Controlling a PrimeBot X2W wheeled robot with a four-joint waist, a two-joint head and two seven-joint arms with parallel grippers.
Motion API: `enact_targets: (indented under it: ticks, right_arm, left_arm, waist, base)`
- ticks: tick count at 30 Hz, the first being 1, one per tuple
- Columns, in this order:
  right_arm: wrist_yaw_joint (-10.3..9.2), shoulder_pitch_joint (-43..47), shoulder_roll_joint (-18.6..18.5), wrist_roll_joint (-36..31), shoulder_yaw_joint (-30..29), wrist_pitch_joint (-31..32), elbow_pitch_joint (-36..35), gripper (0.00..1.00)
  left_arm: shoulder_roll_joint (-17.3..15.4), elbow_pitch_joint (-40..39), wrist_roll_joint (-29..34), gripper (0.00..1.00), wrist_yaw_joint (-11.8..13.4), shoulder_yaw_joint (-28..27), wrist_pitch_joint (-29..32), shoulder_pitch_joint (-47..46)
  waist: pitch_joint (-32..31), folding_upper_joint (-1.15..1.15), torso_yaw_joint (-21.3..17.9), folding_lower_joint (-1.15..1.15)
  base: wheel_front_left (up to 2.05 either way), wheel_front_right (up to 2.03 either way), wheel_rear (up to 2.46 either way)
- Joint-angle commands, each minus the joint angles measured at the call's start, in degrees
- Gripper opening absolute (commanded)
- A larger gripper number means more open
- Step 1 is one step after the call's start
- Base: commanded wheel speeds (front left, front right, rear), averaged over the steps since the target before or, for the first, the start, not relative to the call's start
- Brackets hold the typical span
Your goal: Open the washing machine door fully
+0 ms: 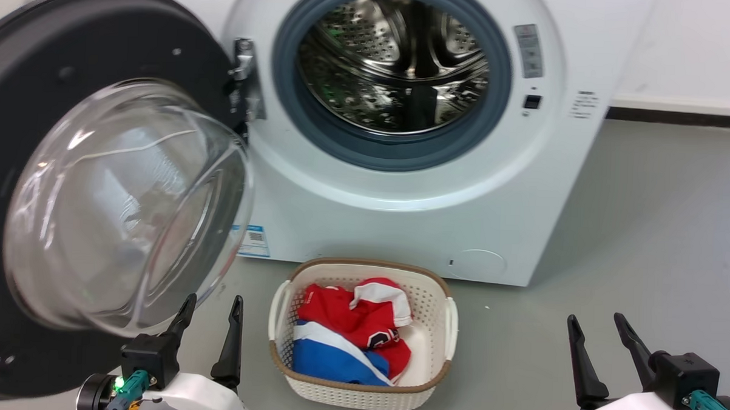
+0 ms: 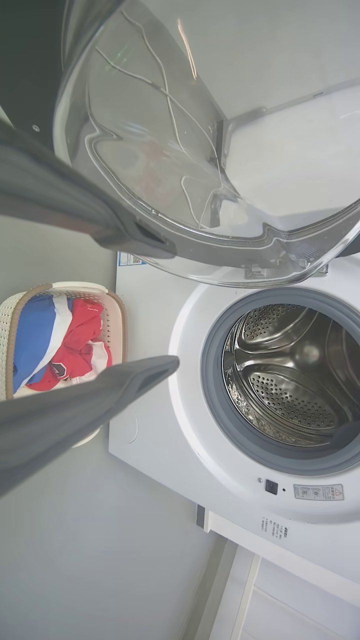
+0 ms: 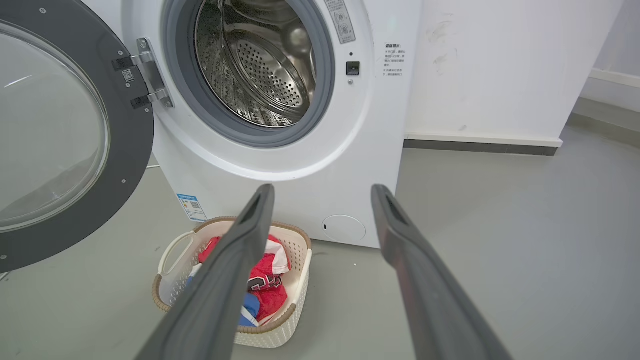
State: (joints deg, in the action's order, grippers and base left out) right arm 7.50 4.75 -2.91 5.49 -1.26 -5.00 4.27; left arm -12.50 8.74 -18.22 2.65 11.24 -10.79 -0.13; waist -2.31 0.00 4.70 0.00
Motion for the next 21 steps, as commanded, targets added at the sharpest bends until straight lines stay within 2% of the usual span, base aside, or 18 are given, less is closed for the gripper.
enact_targets:
  ticks: [1, 9, 21]
  right_arm:
    - [-0.01, -0.39, 0.07, 0.08, 0.06, -0.21, 0.05, 1.00]
    - [-0.01, -0.38, 0.07, -0.24, 0.53, -0.08, -0.08, 1.00]
    - [-0.02, -0.70, 0.07, 0.17, 0.57, -0.57, -0.40, 1.00]
  left_arm:
    - [-0.05, 0.53, 0.31, 1.00, 0.04, 0.09, -0.52, -0.83]
    - [-0.65, 3.71, 0.27, 1.00, 0.87, -0.31, -0.80, -1.97]
    - [-1.15, 5.90, -0.48, 1.00, 1.77, -0.57, -0.69, -1.59]
  waist:
    - [-0.08, 0.00, -2.64, 0.00]
    - [-0.17, 0.00, -6.12, 0.00]
    - [-0.27, 0.00, -6.48, 0.00]
  base:
    - [0.00, 0.00, 0.00]
    - [0.00, 0.00, 0.00]
    - [0.00, 0.00, 0.00]
